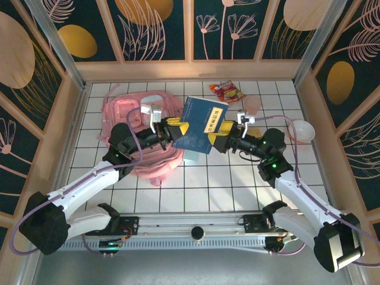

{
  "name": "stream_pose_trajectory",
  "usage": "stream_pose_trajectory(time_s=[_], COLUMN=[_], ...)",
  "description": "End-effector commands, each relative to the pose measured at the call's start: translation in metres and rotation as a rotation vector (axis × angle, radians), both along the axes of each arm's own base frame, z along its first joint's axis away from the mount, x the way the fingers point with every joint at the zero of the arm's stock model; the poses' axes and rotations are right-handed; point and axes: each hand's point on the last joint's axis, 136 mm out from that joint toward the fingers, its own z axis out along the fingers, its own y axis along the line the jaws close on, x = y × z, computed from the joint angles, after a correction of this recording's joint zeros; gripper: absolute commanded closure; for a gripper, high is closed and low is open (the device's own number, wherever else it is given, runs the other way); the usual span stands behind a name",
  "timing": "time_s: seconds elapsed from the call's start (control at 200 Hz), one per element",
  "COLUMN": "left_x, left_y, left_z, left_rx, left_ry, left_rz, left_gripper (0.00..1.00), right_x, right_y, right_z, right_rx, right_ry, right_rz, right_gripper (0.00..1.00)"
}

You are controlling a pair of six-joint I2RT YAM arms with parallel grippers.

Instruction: Pack books, pencil case, and school supplies into a backpack

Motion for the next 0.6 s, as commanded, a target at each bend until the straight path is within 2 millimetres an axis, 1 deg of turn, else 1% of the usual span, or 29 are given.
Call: stream_pose_trajectory(time_s=[0.0, 0.05, 0.08, 0.11, 0.205, 0.24, 0.265, 0.315, 0.355, 0.395, 0.42, 0.445, 0.525, 0.596], left_x=[-0.014, -0.014, -0.014, -0.013, -0.008, -0.007, -0.007, -0.004, 0.002, 0.009, 0.012, 0.015, 0.02, 0.02], left_y=[0.003, 0.003, 0.002, 0.002, 0.001, 0.001, 0.001, 0.0, 0.0, 0.001, 0.002, 0.004, 0.013, 0.02], left_z=[0.026, 0.026, 0.025, 0.024, 0.022, 0.021, 0.021, 0.019, 0.014, 0.006, 0.003, -0.003, -0.013, -0.021], left_rx=[-0.083, -0.087, -0.088, -0.089, -0.08, -0.08, -0.079, -0.07, -0.043, -0.003, 0.024, 0.056, 0.17, 0.31], left_ry=[-0.073, -0.074, -0.069, -0.066, -0.056, -0.056, -0.055, -0.05, -0.043, -0.038, -0.046, -0.049, -0.116, -0.213], left_rz=[-0.066, -0.07, -0.07, -0.067, -0.051, -0.047, -0.046, -0.033, -0.004, 0.038, 0.066, 0.095, 0.185, 0.235], left_gripper=[1.0, 1.0, 1.0, 1.0, 1.0, 0.99, 0.98, 0.96, 0.87, 0.74, 0.65, 0.59, 0.45, 0.37], right_x=[-0.02, -0.026, -0.03, -0.033, -0.039, -0.04, -0.039, -0.036, -0.029, -0.021, -0.015, -0.007, 0.009, 0.018], right_y=[0.003, 0.005, 0.006, 0.007, 0.008, 0.008, 0.008, 0.007, 0.006, 0.003, 0.001, -0.002, -0.012, -0.018], right_z=[0.025, 0.027, 0.028, 0.028, 0.028, 0.027, 0.027, 0.024, 0.02, 0.017, 0.012, 0.006, -0.01, -0.029], right_rx=[0.066, 0.076, 0.079, 0.081, 0.081, 0.077, 0.072, 0.053, 0.023, -0.017, -0.052, -0.09, -0.226, -0.353], right_ry=[-0.1, -0.108, -0.112, -0.117, -0.127, -0.131, -0.134, -0.138, -0.135, -0.139, -0.124, -0.108, -0.086, -0.061], right_rz=[0.092, 0.125, 0.148, 0.169, 0.198, 0.197, 0.193, 0.169, 0.121, 0.061, 0.019, -0.035, -0.157, -0.228], right_gripper=[0.1, 0.11, 0.14, 0.19, 0.49, 0.62, 0.73, 1.0, 1.0, 1.0, 1.0, 1.0, 1.0, 1.0])
